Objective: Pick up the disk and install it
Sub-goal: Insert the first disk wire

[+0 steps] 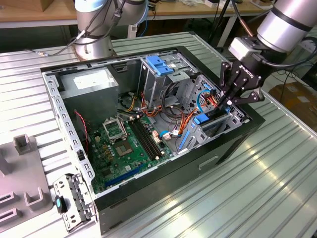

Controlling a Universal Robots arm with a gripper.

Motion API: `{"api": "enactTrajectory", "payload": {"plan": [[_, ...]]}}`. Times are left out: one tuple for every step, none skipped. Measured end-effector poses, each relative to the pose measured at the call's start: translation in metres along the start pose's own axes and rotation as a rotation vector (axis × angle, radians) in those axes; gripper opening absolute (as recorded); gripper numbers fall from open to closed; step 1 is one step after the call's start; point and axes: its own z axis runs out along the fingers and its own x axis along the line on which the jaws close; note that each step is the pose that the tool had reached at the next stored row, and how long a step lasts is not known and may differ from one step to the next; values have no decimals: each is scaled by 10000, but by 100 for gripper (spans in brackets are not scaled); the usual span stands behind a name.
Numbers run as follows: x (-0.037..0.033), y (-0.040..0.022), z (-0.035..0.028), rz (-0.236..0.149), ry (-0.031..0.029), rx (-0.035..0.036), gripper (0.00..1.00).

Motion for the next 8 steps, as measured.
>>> {"api": "enactTrajectory", "payload": {"plan": [[-4, 0, 2, 4, -2, -4, 16], [-5, 0, 3, 8, -1, -10, 16], [-5, -1, 3, 8, 1, -20, 16], [-6, 0, 2, 9, 3, -28, 16], [-6, 0, 3, 9, 5, -41, 16], [-6, -1, 2, 10, 17, -91, 16], [-6, -1, 3, 12, 19, -125, 16], [-6, 0, 3, 14, 23, -157, 16]]}}
